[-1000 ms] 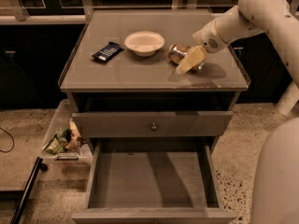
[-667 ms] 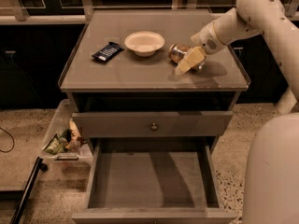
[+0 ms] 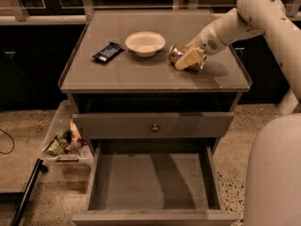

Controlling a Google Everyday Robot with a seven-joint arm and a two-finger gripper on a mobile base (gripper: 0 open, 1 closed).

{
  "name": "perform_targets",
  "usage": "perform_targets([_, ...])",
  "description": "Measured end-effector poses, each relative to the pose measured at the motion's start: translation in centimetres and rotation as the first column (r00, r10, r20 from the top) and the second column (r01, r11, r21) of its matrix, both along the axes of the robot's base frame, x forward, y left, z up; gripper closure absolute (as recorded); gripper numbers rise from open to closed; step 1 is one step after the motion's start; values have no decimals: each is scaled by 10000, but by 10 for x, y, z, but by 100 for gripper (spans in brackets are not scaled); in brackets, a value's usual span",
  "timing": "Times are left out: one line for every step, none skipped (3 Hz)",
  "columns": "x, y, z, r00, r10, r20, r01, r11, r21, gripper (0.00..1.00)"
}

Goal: Place orange can into middle drawer

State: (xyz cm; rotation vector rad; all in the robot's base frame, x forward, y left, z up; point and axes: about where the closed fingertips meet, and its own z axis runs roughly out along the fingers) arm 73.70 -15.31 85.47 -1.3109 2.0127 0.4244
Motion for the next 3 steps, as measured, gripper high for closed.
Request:
perform_targets([0, 0, 0, 10000, 2, -3, -2, 10000, -3, 66])
perform_targets([0, 1, 0, 10000, 14, -9, -14, 10000, -14, 89])
perform_targets([-15, 7, 15, 9978, 530, 389, -520, 9983, -277, 100])
